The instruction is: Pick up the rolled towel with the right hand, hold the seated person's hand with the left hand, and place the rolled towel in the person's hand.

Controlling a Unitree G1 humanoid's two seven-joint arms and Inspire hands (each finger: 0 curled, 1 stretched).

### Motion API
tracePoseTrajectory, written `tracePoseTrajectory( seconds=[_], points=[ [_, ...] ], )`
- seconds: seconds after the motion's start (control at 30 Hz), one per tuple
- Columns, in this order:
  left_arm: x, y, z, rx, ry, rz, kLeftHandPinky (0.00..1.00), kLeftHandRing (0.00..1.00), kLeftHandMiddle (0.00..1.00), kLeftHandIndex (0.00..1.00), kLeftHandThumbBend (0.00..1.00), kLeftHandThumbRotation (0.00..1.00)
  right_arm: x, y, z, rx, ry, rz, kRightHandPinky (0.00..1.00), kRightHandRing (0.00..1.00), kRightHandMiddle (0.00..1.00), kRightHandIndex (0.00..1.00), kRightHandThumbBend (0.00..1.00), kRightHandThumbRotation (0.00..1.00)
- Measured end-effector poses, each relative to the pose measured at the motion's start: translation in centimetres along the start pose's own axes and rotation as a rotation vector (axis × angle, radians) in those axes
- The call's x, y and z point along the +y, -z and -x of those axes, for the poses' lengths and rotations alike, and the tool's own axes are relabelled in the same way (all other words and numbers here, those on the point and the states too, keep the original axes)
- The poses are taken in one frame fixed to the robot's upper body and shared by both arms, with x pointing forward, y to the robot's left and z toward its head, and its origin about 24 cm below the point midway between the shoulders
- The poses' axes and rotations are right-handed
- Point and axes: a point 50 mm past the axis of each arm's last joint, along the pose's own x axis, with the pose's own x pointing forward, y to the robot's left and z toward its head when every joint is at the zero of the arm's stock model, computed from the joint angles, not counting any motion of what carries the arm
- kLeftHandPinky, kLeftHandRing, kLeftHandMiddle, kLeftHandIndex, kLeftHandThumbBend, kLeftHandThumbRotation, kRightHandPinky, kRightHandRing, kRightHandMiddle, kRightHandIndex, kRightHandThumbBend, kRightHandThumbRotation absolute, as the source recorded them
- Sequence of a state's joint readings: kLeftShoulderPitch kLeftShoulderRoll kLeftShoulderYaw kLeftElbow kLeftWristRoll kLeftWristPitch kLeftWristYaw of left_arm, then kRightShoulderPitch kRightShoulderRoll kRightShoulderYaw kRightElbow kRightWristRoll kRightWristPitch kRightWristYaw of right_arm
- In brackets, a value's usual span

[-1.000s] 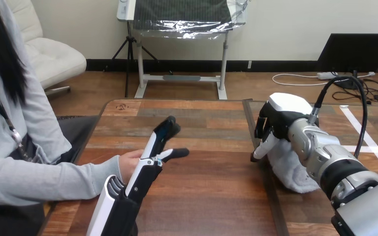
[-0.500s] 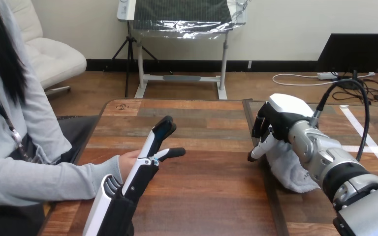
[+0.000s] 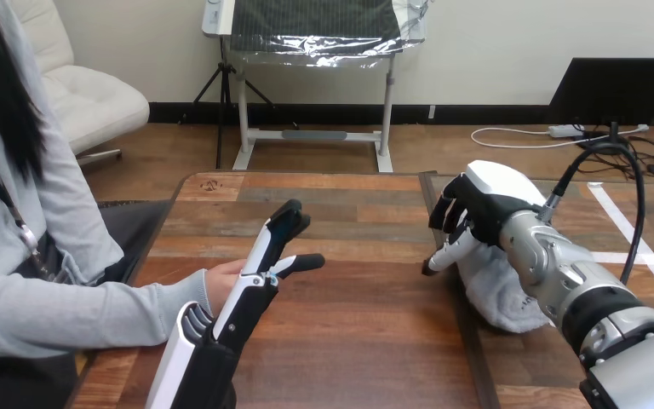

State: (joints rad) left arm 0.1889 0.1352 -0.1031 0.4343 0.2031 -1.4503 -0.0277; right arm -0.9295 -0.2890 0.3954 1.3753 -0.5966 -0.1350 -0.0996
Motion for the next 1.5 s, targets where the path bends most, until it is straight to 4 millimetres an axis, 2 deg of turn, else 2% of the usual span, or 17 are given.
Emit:
tracePoseTrajectory(
  seconds=[0.2,0.23,0.57,0.8,1.03,1.5],
  points=[
    [0.1,0.0,-0.1,-0.004,0.001,0.002,0.82,0.97,1.0,0.98,1.0,0.67,0.0,0.3,0.1,-0.012,0.025,-0.003,0.52,0.58,0.63,0.66,0.9,0.27],
    [0.1,0.0,-0.1,-0.005,0.002,0.004,0.85,0.98,1.0,0.98,1.0,0.66,0.0,0.4,0.2,-0.016,0.031,-0.001,0.53,0.6,0.64,0.67,0.89,0.28],
    [0.1,0.0,0.0,-0.005,0.014,0.023,0.92,0.99,1.0,1.0,1.0,0.67,-0.7,1.1,0.4,-0.038,0.085,0.007,0.52,0.62,0.68,0.72,0.87,0.33],
    [0.1,0.0,0.0,-0.003,0.017,0.023,0.91,0.99,1.0,1.0,1.0,0.66,-1.8,1.6,0.5,-0.04,0.123,0.021,0.51,0.62,0.68,0.73,0.87,0.36],
    [0.0,0.1,-0.1,-0.006,0.02,0.021,0.89,0.97,1.0,0.99,1.0,0.67,-3.4,1.7,0.7,-0.051,0.181,0.032,0.44,0.58,0.65,0.73,0.86,0.32],
    [-0.1,0.2,-0.3,-0.009,0.021,0.023,0.85,0.97,1.0,0.98,1.0,0.68,-6.7,1.1,1.2,-0.058,0.258,0.068,0.45,0.58,0.65,0.73,0.86,0.31]
  ],
)
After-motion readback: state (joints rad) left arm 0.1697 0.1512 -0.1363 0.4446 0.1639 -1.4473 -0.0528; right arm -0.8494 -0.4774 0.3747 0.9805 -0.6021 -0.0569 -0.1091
